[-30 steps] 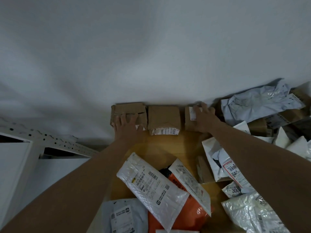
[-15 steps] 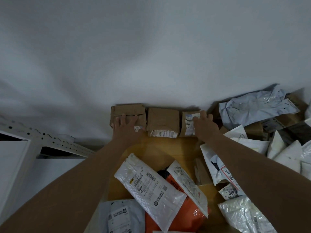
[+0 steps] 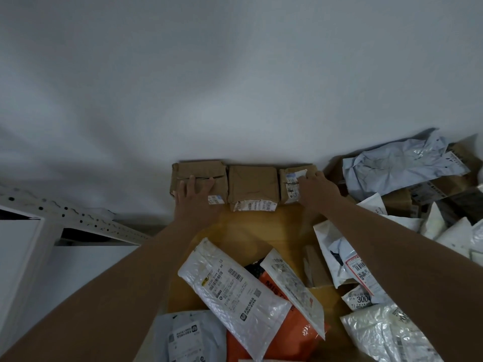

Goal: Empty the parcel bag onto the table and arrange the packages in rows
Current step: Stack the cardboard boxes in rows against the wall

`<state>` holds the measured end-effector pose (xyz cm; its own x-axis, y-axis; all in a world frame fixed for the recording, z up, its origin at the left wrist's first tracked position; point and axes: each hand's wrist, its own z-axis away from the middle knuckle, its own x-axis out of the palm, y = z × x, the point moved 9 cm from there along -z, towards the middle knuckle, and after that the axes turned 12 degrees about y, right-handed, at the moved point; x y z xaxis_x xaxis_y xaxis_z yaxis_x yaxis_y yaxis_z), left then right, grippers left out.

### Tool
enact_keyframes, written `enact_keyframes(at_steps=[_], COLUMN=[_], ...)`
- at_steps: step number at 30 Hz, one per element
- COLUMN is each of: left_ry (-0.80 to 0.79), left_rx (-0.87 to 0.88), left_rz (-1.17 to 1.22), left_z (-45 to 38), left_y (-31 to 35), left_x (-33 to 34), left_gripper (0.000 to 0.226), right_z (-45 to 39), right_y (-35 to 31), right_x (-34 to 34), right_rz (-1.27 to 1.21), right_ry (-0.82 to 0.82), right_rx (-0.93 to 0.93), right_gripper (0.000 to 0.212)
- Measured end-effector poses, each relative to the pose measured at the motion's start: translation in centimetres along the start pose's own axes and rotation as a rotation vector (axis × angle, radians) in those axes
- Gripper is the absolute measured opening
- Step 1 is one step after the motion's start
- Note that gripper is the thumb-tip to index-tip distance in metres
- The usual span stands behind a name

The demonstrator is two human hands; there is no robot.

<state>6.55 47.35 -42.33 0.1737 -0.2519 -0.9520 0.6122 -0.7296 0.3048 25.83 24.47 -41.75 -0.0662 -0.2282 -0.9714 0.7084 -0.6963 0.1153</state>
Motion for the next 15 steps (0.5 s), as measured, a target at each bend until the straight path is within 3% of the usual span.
enact_keyframes(at_steps=[4,11,15], left_ry=[0.013,-0.053,-0.087], left_rx=[-0.002,0.005,-0.014], left_rz=[0.018,0.016,0.009], left_z=[0.2,-0.4,-0.3], left_y=[0.1,-0.3,-0.2], left_x=[-0.1,0.6,0.8], left_gripper=[0.083,0.075,0.075], right_z=[0.0,-0.8,-0.4], right_y=[1.0,1.7,1.0], right_x=[-0.9,-0.7,-0.2], right_rz=[-0.103,-0.135,0.065], right_ry=[-0.029,-0.037,-0.033], right_rx=[-0.024,0.038,0.026], right_gripper=[0.057,0.105,0.095])
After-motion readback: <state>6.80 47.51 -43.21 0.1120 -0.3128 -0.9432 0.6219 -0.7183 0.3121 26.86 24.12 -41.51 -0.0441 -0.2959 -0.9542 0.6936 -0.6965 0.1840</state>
